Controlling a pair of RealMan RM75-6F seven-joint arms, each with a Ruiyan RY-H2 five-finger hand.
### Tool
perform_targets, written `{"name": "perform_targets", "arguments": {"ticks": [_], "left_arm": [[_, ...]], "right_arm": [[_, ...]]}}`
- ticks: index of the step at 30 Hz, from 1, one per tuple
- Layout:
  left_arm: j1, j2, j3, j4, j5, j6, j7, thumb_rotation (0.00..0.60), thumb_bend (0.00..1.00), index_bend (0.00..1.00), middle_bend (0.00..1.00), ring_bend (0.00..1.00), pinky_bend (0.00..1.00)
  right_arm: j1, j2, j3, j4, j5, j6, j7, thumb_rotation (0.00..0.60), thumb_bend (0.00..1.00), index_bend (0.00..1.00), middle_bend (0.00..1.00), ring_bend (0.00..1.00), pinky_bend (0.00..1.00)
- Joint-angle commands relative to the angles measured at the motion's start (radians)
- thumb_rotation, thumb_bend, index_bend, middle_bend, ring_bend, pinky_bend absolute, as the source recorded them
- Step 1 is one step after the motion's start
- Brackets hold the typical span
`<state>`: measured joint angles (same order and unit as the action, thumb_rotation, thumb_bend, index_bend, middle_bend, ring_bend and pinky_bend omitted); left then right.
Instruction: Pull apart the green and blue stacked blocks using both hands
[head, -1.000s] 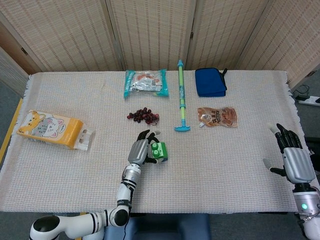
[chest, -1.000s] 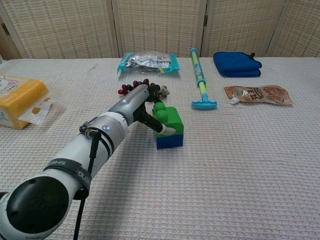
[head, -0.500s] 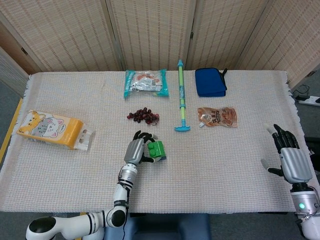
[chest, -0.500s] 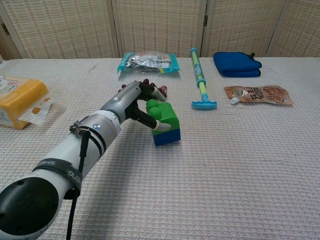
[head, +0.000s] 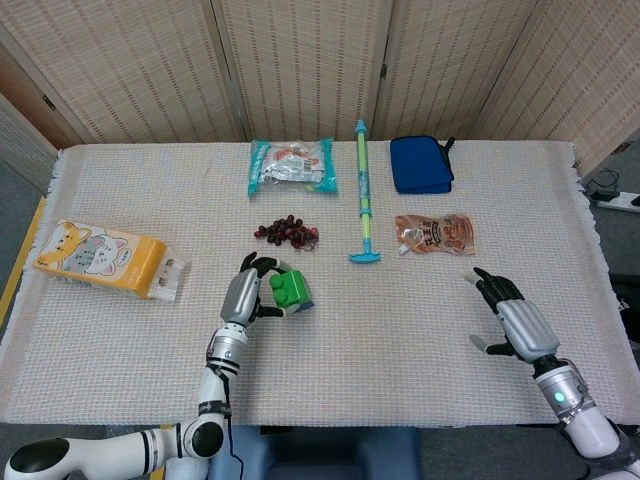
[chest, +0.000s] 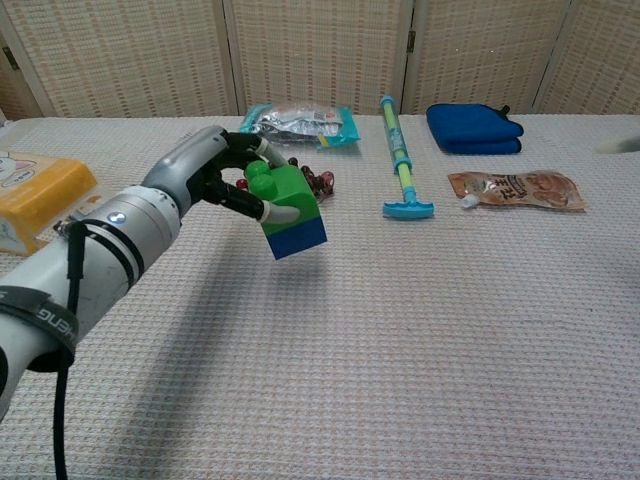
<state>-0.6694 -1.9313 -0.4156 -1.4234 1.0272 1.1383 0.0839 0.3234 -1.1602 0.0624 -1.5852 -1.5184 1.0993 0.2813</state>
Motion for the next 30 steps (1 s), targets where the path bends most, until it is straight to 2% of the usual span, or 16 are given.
{"name": "perform_targets", "arguments": {"ticks": [1, 5, 7, 9, 14, 24, 30], "left_arm": [[0.007, 0.021, -0.008, -0.032, -0.009, 0.002, -0.002, 0.600, 0.20, 0.40, 0.71, 0.22, 0.00], [0.008, 0.033, -0.006, -0.069, -0.004, 0.014, 0.002, 0.600, 0.20, 0.40, 0.71, 0.22, 0.00], [0.009, 0.038, -0.003, -0.083, 0.000, 0.020, 0.005, 0.600, 0.20, 0.40, 0.71, 0.22, 0.00], [0.010, 0.040, -0.003, -0.096, -0.002, 0.024, 0.004, 0.600, 0.20, 0.40, 0.71, 0.22, 0.00], [0.005, 0.042, 0.002, -0.114, -0.025, 0.013, 0.013, 0.600, 0.20, 0.40, 0.71, 0.22, 0.00], [-0.015, 0.036, -0.024, -0.126, -0.054, 0.017, 0.020, 0.600, 0.20, 0.41, 0.71, 0.22, 0.00], [-0.026, 0.039, -0.037, -0.144, -0.053, 0.037, 0.032, 0.600, 0.20, 0.41, 0.71, 0.22, 0.00]], "right_arm": [[0.092, -0.141, -0.027, 0.166, -0.117, -0.042, 0.232, 0.600, 0.34, 0.00, 0.00, 0.00, 0.00], [0.159, -0.255, -0.028, 0.331, -0.168, -0.027, 0.494, 0.600, 0.34, 0.00, 0.00, 0.00, 0.00], [0.182, -0.292, -0.027, 0.382, -0.177, -0.019, 0.584, 0.600, 0.34, 0.00, 0.00, 0.00, 0.00], [0.206, -0.327, -0.023, 0.425, -0.178, -0.015, 0.671, 0.600, 0.34, 0.00, 0.00, 0.00, 0.00], [0.279, -0.380, -0.012, 0.470, -0.138, -0.090, 0.892, 0.600, 0.34, 0.00, 0.00, 0.00, 0.00], [0.396, -0.501, -0.049, 0.586, -0.181, -0.118, 1.179, 0.600, 0.34, 0.00, 0.00, 0.00, 0.00], [0.451, -0.550, -0.047, 0.625, -0.182, -0.111, 1.258, 0.600, 0.34, 0.00, 0.00, 0.00, 0.00]]}}
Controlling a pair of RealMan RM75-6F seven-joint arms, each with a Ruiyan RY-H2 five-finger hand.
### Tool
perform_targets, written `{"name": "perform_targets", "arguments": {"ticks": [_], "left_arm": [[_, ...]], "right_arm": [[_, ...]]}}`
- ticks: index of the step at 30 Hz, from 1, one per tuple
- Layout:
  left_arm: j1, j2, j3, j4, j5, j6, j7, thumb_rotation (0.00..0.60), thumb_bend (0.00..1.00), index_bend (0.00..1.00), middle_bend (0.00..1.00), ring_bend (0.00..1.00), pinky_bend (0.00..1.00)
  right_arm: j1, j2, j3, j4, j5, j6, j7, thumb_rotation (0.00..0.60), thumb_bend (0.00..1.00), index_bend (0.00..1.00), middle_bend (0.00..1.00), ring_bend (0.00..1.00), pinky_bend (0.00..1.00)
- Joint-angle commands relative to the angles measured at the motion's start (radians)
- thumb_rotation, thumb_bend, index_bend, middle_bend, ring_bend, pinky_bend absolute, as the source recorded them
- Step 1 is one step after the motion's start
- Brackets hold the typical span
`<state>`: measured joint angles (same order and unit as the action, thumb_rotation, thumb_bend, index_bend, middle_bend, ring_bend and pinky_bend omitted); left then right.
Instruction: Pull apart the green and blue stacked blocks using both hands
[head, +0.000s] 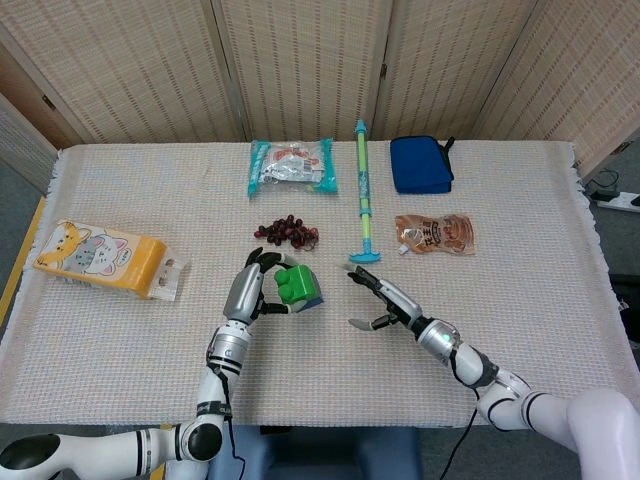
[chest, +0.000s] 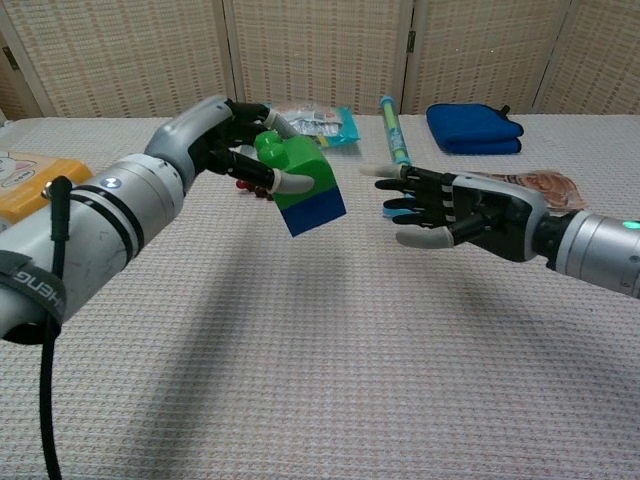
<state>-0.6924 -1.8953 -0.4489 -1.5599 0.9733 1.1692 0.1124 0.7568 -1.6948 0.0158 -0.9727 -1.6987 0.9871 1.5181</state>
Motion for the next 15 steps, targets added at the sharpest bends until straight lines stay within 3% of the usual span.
{"name": "perform_targets", "arguments": {"ticks": [1, 11, 15], "left_arm": [[-0.003, 0.004, -0.004, -0.011, 0.001, 0.009, 0.006, 0.600, 0.20, 0.41, 0.71, 0.23, 0.00], [-0.003, 0.019, 0.001, -0.041, 0.002, 0.028, 0.013, 0.600, 0.20, 0.41, 0.71, 0.23, 0.00], [0.000, 0.027, 0.001, -0.055, -0.001, 0.032, 0.010, 0.600, 0.20, 0.41, 0.71, 0.23, 0.00]], "right_arm": [[0.024, -0.019, 0.002, 0.015, 0.001, 0.003, 0.032, 0.600, 0.34, 0.00, 0.00, 0.00, 0.00], [0.107, -0.059, 0.025, 0.026, 0.029, -0.017, 0.118, 0.600, 0.34, 0.02, 0.00, 0.00, 0.00], [0.126, -0.080, 0.028, 0.032, 0.041, -0.025, 0.113, 0.600, 0.34, 0.09, 0.00, 0.01, 0.00]]}}
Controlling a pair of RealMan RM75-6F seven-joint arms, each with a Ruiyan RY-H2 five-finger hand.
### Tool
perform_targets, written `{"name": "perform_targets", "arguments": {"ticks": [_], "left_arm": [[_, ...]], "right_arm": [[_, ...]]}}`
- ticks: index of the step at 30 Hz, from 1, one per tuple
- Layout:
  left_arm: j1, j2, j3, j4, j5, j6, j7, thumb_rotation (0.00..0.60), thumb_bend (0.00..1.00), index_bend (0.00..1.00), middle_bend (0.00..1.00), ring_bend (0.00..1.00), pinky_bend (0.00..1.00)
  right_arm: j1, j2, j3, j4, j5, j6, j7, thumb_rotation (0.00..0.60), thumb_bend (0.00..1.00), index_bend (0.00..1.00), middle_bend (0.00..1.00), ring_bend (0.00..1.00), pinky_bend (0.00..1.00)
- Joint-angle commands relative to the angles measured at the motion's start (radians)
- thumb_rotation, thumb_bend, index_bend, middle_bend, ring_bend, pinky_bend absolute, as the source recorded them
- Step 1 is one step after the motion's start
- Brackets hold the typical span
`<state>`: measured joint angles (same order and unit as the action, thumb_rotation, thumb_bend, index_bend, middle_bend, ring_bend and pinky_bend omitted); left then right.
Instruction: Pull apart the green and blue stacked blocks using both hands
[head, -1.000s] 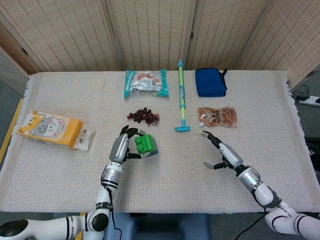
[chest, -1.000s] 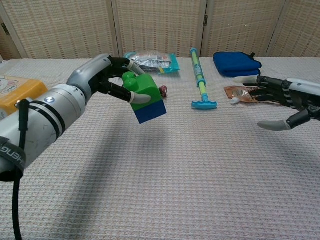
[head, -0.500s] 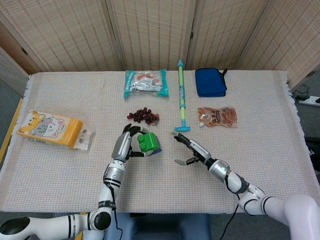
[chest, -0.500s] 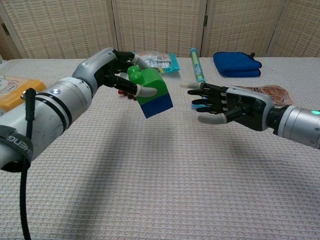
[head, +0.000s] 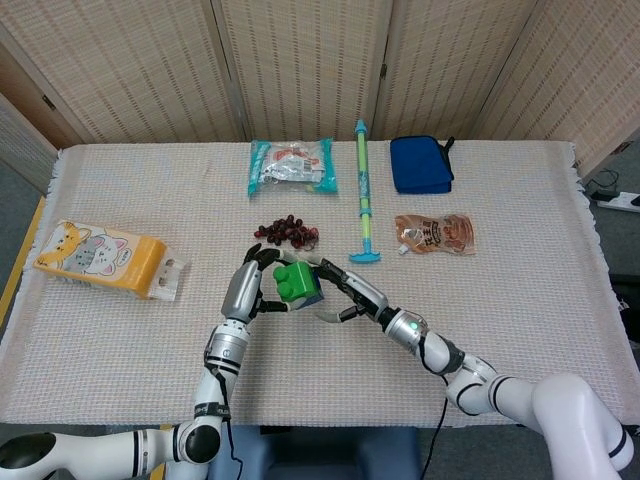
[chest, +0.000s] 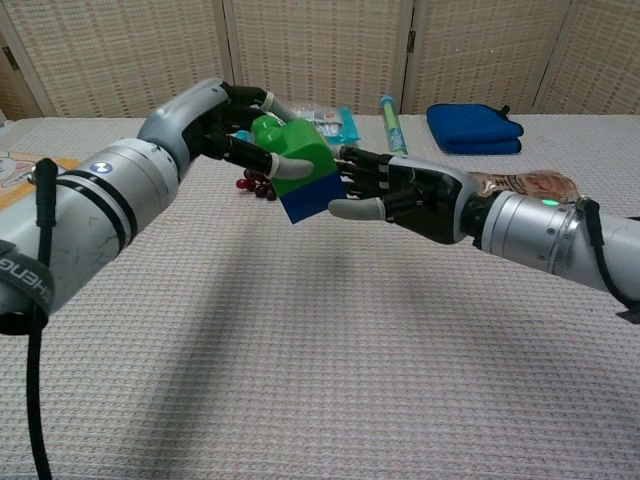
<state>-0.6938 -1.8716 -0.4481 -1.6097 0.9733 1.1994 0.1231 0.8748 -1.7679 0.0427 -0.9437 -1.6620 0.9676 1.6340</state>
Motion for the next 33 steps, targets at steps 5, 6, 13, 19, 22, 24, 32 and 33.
{"name": "perform_targets", "arguments": {"ticks": [5, 6, 13, 19, 22, 24, 32, 33], "left_arm": [[0.005, 0.015, 0.004, -0.027, 0.004, 0.013, 0.000, 0.600, 0.20, 0.41, 0.71, 0.23, 0.00], [0.006, 0.017, 0.004, -0.030, 0.004, 0.014, -0.001, 0.600, 0.20, 0.41, 0.71, 0.23, 0.00], [0.013, 0.026, 0.010, -0.044, 0.002, 0.018, -0.017, 0.600, 0.20, 0.41, 0.71, 0.23, 0.00], [0.016, 0.029, 0.014, -0.046, 0.005, 0.022, -0.025, 0.600, 0.20, 0.41, 0.71, 0.23, 0.00], [0.018, 0.030, 0.015, -0.045, 0.005, 0.024, -0.030, 0.600, 0.20, 0.42, 0.71, 0.23, 0.00], [0.019, 0.031, 0.016, -0.045, 0.005, 0.024, -0.033, 0.600, 0.20, 0.42, 0.71, 0.23, 0.00], [0.018, 0.032, 0.017, -0.047, 0.010, 0.029, -0.040, 0.600, 0.20, 0.42, 0.71, 0.23, 0.00], [0.018, 0.032, 0.017, -0.047, 0.010, 0.029, -0.040, 0.600, 0.20, 0.42, 0.71, 0.23, 0.00]], "right_arm": [[0.023, -0.023, 0.006, 0.010, 0.024, -0.014, -0.008, 0.600, 0.34, 0.19, 0.00, 0.02, 0.00], [0.025, -0.025, 0.008, 0.010, 0.027, -0.014, -0.009, 0.600, 0.34, 0.21, 0.00, 0.03, 0.00], [0.029, -0.032, 0.015, -0.001, 0.053, -0.018, -0.025, 0.600, 0.34, 0.36, 0.04, 0.05, 0.00], [0.024, -0.047, 0.032, -0.003, 0.090, -0.024, -0.049, 0.600, 0.34, 0.51, 0.19, 0.13, 0.00], [0.021, -0.055, 0.043, -0.002, 0.107, -0.026, -0.068, 0.600, 0.34, 0.61, 0.31, 0.21, 0.00], [0.019, -0.060, 0.049, -0.003, 0.116, -0.029, -0.083, 0.600, 0.34, 0.68, 0.36, 0.26, 0.02], [0.010, -0.071, 0.062, -0.004, 0.137, -0.030, -0.123, 0.600, 0.34, 0.80, 0.43, 0.31, 0.06], [0.010, -0.072, 0.064, -0.004, 0.138, -0.029, -0.127, 0.600, 0.34, 0.82, 0.43, 0.32, 0.06]]}}
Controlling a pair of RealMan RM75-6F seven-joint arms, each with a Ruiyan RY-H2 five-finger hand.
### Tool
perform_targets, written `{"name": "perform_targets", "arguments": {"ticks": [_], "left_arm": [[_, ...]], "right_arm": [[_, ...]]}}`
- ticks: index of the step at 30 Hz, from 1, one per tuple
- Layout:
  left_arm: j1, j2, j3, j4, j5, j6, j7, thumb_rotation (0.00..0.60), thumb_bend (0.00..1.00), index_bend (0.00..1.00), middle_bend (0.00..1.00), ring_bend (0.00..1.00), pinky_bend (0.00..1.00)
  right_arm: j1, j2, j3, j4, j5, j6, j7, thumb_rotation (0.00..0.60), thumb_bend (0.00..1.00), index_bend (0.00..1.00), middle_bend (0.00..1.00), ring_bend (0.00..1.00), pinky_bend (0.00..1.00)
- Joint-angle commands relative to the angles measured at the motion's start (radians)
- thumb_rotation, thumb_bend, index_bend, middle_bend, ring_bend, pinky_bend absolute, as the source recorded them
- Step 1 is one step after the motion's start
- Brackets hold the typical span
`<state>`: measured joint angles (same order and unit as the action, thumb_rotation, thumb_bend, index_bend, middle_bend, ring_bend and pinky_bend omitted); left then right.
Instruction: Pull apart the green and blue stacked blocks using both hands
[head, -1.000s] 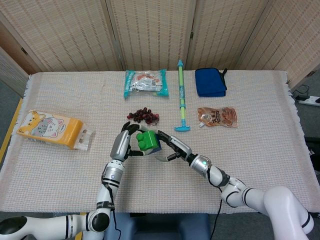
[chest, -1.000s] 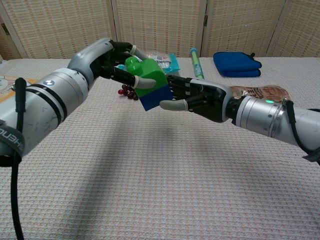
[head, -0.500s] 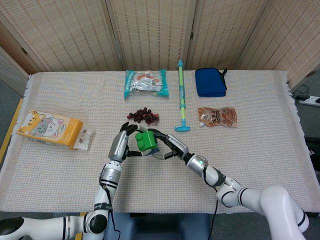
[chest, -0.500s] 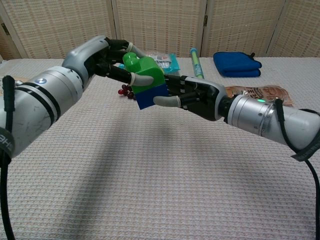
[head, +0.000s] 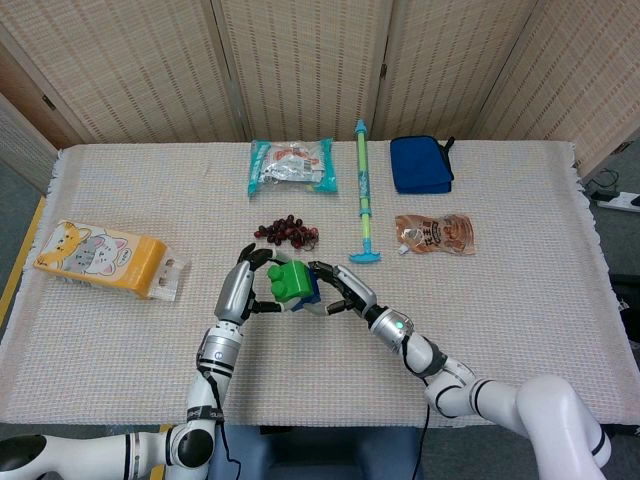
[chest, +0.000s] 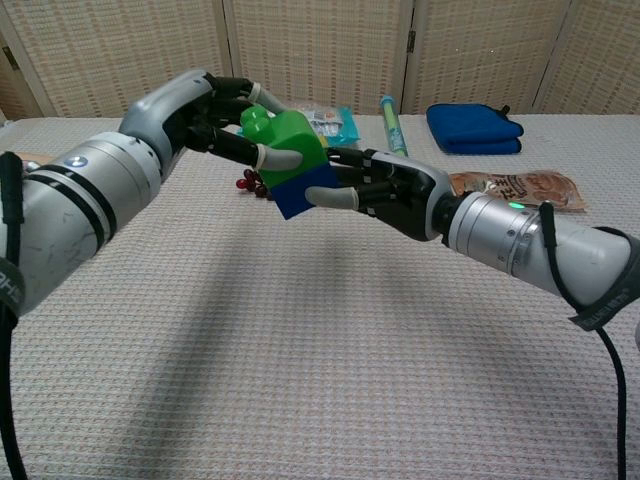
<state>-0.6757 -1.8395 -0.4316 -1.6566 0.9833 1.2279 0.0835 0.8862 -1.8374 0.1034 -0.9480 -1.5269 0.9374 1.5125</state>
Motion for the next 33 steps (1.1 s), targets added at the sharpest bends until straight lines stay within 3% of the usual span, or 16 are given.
{"name": "perform_targets", "arguments": {"ticks": [1, 14, 19, 25, 33], "left_arm": [[0.000, 0.000, 0.001, -0.001, 0.001, 0.001, -0.001, 0.600, 0.20, 0.42, 0.71, 0.23, 0.00], [-0.015, 0.026, -0.023, -0.008, 0.015, -0.020, -0.020, 0.600, 0.20, 0.42, 0.72, 0.24, 0.00], [-0.017, 0.049, -0.028, -0.010, 0.021, -0.025, -0.021, 0.600, 0.20, 0.42, 0.72, 0.24, 0.00], [0.013, 0.099, 0.008, -0.026, 0.053, -0.055, -0.091, 0.600, 0.20, 0.42, 0.72, 0.24, 0.00], [0.061, 0.196, 0.096, 0.001, 0.125, -0.115, -0.169, 0.600, 0.20, 0.42, 0.72, 0.21, 0.00]], "right_arm": [[-0.002, -0.003, 0.005, -0.001, 0.003, 0.003, -0.009, 0.600, 0.34, 0.82, 0.43, 0.32, 0.06], [-0.032, 0.001, -0.016, 0.004, 0.011, -0.013, -0.040, 0.600, 0.34, 0.84, 0.44, 0.34, 0.10], [-0.044, 0.013, -0.018, 0.003, 0.007, 0.002, -0.107, 0.600, 0.34, 0.84, 0.44, 0.34, 0.10], [-0.051, 0.073, -0.018, -0.021, 0.022, -0.020, -0.293, 0.600, 0.34, 0.84, 0.44, 0.34, 0.10], [-0.080, 0.309, -0.068, -0.224, 0.032, -0.079, -0.628, 0.600, 0.34, 0.84, 0.44, 0.33, 0.10]]}}
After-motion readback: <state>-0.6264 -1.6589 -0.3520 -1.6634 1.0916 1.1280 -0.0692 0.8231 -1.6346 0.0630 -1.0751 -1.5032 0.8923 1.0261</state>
